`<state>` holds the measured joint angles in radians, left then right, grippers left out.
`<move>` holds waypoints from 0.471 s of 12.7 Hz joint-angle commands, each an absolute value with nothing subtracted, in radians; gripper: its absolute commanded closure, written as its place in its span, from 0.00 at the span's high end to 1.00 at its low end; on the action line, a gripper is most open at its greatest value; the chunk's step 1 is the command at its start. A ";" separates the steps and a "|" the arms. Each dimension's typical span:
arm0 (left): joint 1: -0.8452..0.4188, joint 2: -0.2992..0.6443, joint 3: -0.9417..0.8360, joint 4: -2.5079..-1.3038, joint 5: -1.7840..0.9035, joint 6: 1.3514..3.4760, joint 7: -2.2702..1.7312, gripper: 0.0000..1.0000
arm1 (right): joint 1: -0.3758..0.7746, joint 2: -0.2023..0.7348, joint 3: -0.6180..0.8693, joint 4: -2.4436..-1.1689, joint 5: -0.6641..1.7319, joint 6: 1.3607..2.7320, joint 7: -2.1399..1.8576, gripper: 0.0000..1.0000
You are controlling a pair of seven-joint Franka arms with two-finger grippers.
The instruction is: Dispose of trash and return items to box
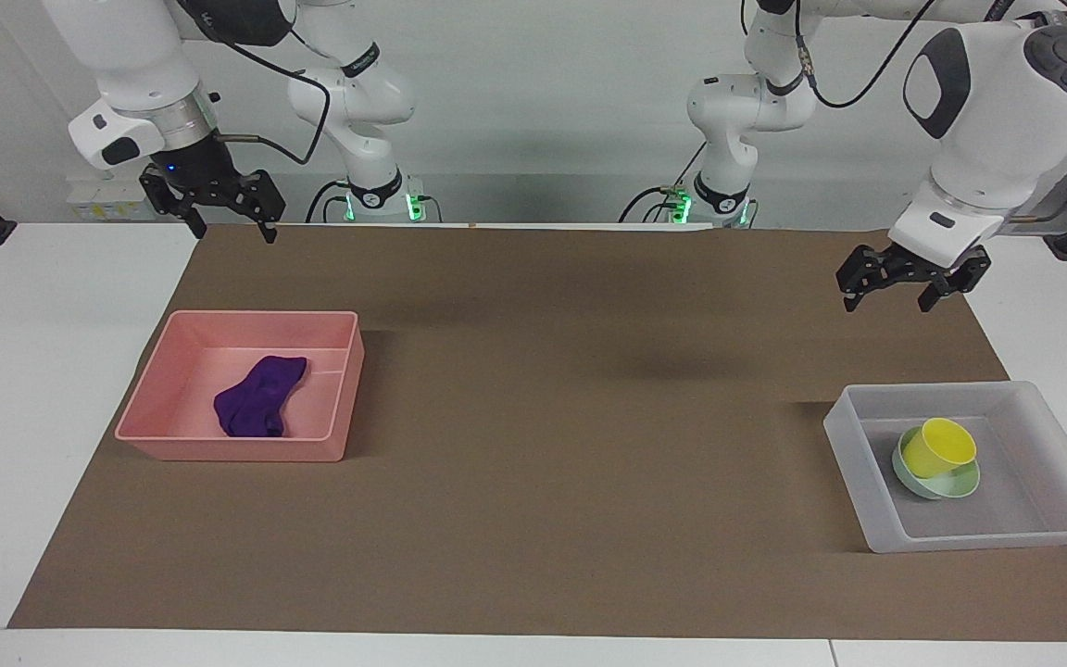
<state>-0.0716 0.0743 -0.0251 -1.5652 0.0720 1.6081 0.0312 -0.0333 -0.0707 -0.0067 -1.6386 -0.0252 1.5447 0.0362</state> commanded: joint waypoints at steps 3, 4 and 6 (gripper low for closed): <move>-0.037 -0.084 -0.020 -1.715 -0.024 1.651 0.048 1.00 | -0.044 -0.086 -0.002 -1.661 -0.009 1.563 0.015 1.00; -0.032 -0.086 -0.024 -1.712 -0.025 1.638 0.048 1.00 | -0.044 -0.087 -0.002 -1.666 -0.009 1.563 0.015 1.00; -0.014 -0.083 -0.054 -1.707 -0.021 1.632 0.035 1.00 | -0.044 -0.092 -0.002 -1.672 -0.009 1.563 0.015 1.00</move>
